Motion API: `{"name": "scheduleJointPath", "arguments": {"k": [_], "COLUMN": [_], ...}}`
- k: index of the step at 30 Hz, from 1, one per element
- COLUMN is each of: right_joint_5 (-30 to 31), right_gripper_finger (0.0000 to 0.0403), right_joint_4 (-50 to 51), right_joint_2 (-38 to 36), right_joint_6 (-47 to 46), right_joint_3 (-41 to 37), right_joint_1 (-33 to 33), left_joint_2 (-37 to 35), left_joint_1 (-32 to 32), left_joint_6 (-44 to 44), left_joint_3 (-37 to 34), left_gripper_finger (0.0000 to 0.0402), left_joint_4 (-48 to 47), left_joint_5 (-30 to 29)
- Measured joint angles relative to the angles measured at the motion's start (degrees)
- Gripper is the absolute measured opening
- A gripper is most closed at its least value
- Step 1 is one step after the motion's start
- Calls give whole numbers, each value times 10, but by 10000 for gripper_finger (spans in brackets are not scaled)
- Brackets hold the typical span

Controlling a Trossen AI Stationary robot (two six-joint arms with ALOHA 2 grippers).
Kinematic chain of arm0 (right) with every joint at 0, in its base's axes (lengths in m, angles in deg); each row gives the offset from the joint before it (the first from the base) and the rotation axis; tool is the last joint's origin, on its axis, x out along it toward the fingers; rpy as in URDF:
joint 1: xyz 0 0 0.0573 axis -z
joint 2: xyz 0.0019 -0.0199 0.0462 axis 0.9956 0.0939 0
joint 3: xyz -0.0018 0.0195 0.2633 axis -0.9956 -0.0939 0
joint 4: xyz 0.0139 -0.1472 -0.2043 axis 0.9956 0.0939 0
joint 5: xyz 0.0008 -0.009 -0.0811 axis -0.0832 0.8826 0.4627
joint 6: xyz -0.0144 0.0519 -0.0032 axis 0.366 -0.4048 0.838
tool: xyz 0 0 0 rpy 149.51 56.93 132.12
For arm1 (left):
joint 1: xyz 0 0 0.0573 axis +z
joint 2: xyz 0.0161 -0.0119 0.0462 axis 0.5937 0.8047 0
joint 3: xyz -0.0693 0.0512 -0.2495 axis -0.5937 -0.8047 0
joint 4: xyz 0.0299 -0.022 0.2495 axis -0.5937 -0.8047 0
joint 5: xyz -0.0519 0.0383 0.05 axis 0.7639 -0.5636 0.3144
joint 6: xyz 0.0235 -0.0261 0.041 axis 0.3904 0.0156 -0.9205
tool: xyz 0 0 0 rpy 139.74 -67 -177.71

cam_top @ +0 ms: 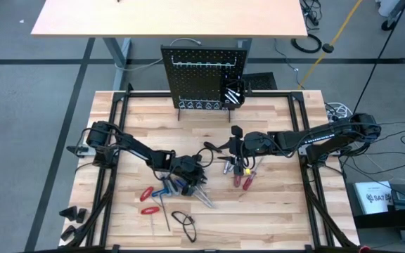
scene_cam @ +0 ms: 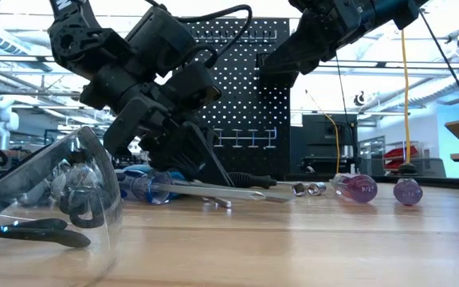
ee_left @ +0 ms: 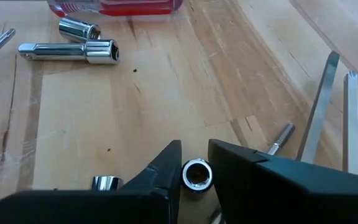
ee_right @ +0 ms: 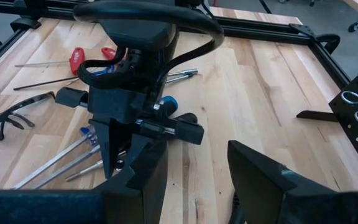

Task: Hang tools onto peg board
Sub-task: Put the socket into the black bin on the pegboard

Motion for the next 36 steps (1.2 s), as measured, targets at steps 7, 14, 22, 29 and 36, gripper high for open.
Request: {"name": "scheduleJointPath", "arguments": {"k": [7, 14, 22, 29, 36], "right_joint_5": [0, -7, -8, -89, -111], "right_gripper_finger": [160, 160, 160, 160, 160], "right_joint_4": [0, 0, -1, -27, -201], "right_joint_2": [0, 2, 25, 47, 92], "right_joint_6": [0, -9, -12, -41, -42], "right_joint_3": [0, 0, 0, 0, 0], "right_joint_1": [0, -1, -9, -9, -9], "left_joint_2": [-19, -108, -190, -283, -309], "left_joint_1": [0, 1, -1, -1, 22], "left_joint_6": [-3, -5, -6, -15, 66], "left_joint_3": [-3, -7, -32, -90, -116], "left_gripper_finger": [64, 60, 60, 60, 60], "left_joint_4": [-5, -50, -4, 149, 307], "left_joint_5": [-4, -14, -8, 42, 13]}}
